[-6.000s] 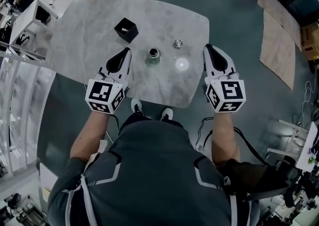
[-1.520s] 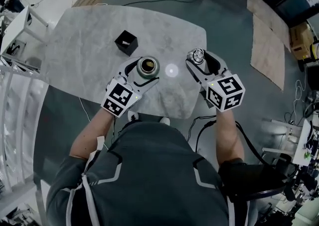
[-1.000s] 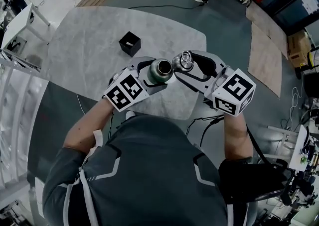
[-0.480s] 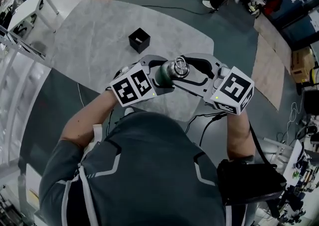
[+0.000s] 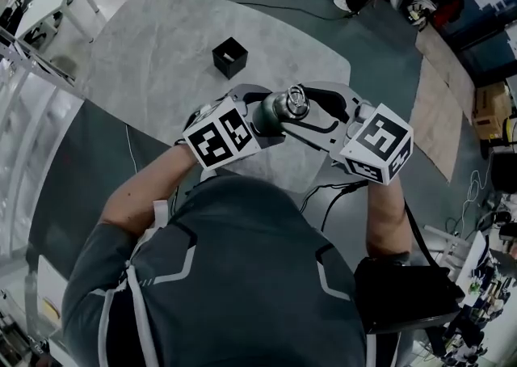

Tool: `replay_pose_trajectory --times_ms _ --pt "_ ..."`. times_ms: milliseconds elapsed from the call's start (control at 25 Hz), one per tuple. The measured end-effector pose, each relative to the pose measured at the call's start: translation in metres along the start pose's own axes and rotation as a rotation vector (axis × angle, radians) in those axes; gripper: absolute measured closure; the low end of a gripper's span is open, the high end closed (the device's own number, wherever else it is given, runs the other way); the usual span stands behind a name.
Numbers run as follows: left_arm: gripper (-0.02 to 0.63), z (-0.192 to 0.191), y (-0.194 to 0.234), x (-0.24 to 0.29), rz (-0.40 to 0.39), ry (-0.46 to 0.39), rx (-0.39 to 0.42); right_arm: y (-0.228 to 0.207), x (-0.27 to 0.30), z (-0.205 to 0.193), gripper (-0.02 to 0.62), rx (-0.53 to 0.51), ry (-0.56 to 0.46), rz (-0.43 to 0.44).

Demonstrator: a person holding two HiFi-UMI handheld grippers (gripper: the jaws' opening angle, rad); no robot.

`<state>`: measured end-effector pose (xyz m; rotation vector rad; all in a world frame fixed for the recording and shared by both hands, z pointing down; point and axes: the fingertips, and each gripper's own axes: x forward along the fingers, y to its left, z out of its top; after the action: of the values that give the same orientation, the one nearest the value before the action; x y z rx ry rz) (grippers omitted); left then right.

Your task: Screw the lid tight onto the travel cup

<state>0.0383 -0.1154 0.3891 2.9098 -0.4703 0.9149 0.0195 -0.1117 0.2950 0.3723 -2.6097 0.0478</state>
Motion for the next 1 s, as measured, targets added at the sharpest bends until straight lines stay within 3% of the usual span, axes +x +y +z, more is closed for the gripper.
replay_pose_trajectory --times_ms 320,560,800,1000 --pt "0.238 -0.006 0.013 0.003 0.111 0.051 -0.002 -0.008 0.006 -0.006 0.325 0.066 0.055 -0.075" --pt "0.238 -0.008 0.020 0.003 0.135 0.043 -0.017 -0.014 0.011 -0.003 0.324 0.110 0.067 -0.149" --pt "0.238 0.015 0.003 -0.011 -0.037 -0.106 -0.068 -0.011 -0.005 0.017 0.293 0.107 -0.144 -0.075" --pt "0.238 0.024 0.001 -0.021 -0.074 -0.144 -0.063 0.000 -0.021 0.040 0.288 0.044 -0.307 0.006"
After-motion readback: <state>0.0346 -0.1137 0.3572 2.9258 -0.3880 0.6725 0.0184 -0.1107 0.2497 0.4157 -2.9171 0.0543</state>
